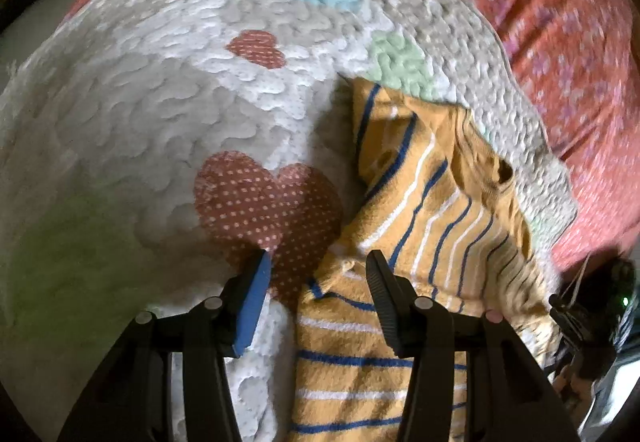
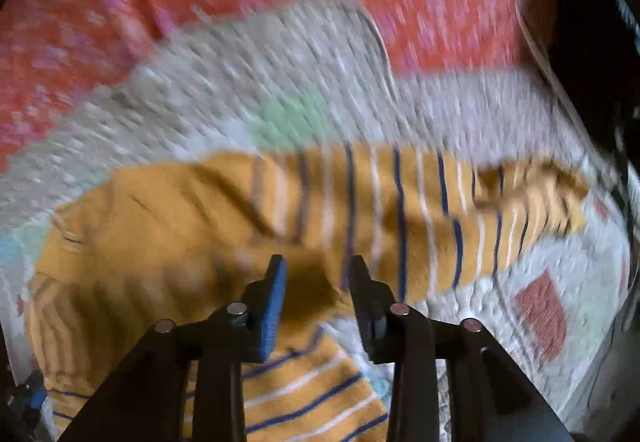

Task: Fold small clothes

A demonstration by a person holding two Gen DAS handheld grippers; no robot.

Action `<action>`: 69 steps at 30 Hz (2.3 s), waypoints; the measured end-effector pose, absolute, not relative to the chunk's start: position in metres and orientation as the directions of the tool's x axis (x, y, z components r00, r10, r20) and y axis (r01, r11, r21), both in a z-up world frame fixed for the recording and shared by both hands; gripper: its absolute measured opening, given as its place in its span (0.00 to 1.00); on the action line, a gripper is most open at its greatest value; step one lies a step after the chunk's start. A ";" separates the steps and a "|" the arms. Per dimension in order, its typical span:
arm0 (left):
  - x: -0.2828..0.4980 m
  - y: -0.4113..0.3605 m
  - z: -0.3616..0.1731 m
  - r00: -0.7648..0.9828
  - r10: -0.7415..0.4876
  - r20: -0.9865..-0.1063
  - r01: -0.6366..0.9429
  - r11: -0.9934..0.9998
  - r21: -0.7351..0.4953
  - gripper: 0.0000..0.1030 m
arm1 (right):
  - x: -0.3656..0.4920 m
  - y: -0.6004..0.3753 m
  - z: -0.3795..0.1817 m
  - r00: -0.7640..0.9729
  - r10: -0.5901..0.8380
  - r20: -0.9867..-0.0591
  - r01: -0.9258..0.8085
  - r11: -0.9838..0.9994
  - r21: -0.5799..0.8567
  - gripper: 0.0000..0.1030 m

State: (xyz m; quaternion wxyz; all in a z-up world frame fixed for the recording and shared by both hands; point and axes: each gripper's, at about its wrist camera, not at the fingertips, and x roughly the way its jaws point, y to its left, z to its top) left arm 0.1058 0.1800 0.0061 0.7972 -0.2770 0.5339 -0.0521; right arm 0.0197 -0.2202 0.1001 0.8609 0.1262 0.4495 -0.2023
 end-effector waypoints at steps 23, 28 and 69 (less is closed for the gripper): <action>0.060 0.333 0.024 0.595 -0.178 -0.783 -0.577 0.584 -0.571 0.48 | 0.108 0.121 0.036 0.371 0.182 -0.911 -0.205 0.972 0.111 0.06; 0.053 0.337 0.027 0.607 -0.163 -0.778 -0.572 0.589 -0.570 0.48 | 0.106 0.158 0.019 0.312 0.241 -0.919 -0.287 0.946 0.151 0.05; 0.002 0.095 0.029 0.472 -0.273 -0.838 -0.023 0.947 -0.321 0.72 | -0.163 -0.543 0.049 0.633 -0.067 -0.771 0.732 0.376 0.568 0.56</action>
